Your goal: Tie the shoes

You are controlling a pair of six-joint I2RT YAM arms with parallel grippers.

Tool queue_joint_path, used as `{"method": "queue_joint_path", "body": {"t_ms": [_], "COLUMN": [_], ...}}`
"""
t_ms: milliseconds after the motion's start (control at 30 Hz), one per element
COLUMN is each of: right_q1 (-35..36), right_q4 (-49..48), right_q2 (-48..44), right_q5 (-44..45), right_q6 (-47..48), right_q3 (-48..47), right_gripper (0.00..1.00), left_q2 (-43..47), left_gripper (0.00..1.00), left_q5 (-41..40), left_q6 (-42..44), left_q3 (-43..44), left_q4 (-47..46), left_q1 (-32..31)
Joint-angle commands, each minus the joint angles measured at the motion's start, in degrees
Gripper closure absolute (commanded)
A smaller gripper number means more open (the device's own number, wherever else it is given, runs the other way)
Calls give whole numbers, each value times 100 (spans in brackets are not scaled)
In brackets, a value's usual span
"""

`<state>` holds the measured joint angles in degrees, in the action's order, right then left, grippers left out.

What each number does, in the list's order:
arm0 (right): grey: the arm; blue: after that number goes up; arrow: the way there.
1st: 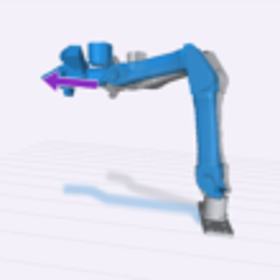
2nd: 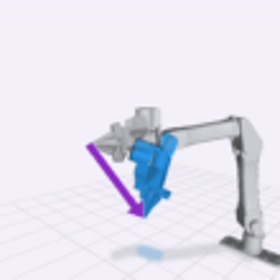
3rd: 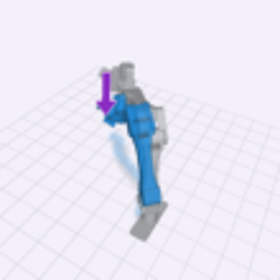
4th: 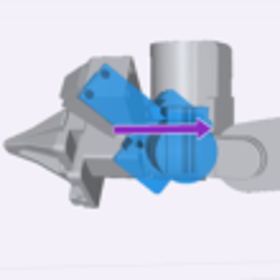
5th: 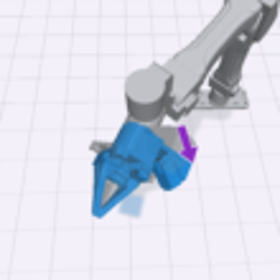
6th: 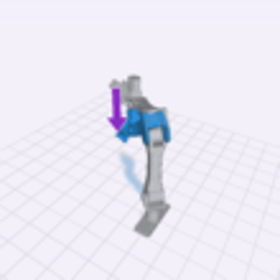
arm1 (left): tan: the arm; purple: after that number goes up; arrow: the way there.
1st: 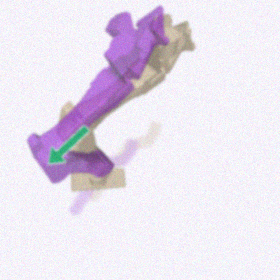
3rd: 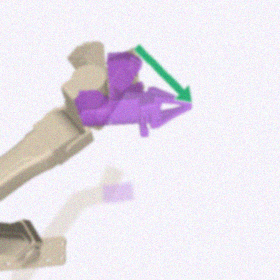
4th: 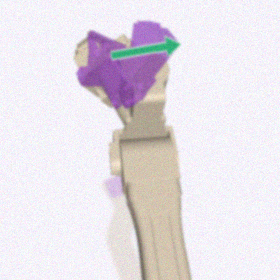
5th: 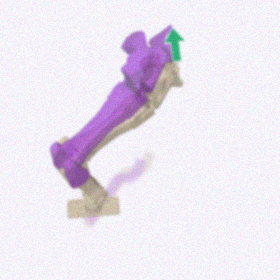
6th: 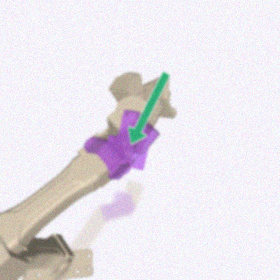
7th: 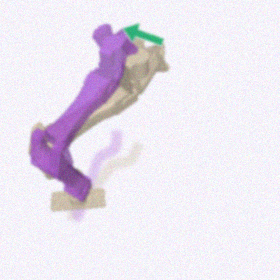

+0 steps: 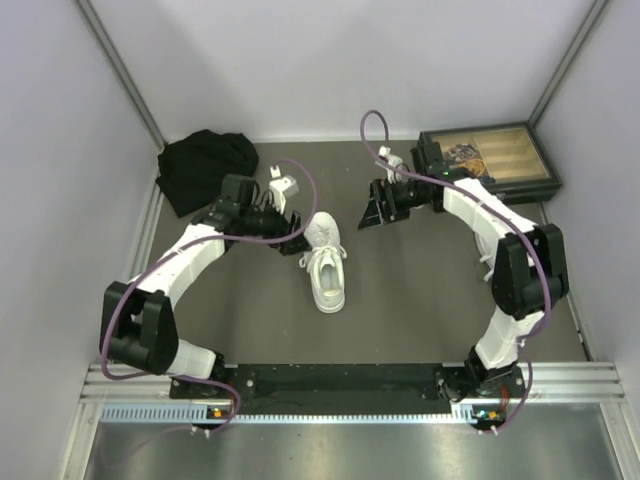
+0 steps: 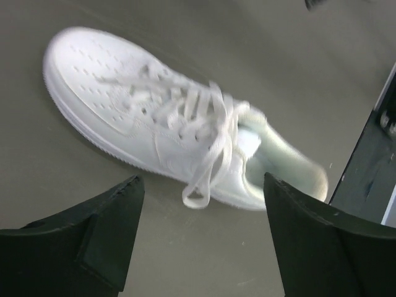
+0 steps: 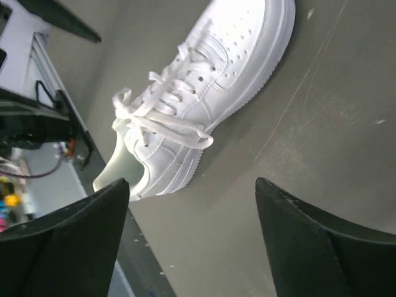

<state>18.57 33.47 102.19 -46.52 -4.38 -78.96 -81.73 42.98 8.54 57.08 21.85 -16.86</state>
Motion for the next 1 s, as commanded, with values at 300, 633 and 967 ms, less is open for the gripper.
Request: {"method": "queue_joint_path", "body": {"t_ms": [300,633,967], "right_q1": [-291,-969,-960], "right_q4": [737,1461,1241], "right_q2": [-2238,-3107,-3373], "right_q5": [2108,1127,1418], "right_q6": [1096,738,315], "right_q3": [-278,1329,2183], "right_gripper": [1,1,1], "left_q2": [-80,-168,395], "left_gripper": [2,2,2], "left_q5": [-1451,-2662,-2936], "left_q6": [-1354,-1012,-1363], "left_q3": [2211,1395,173], "left_q4": [601,1938,1419], "left_q1": [517,579,579]}}
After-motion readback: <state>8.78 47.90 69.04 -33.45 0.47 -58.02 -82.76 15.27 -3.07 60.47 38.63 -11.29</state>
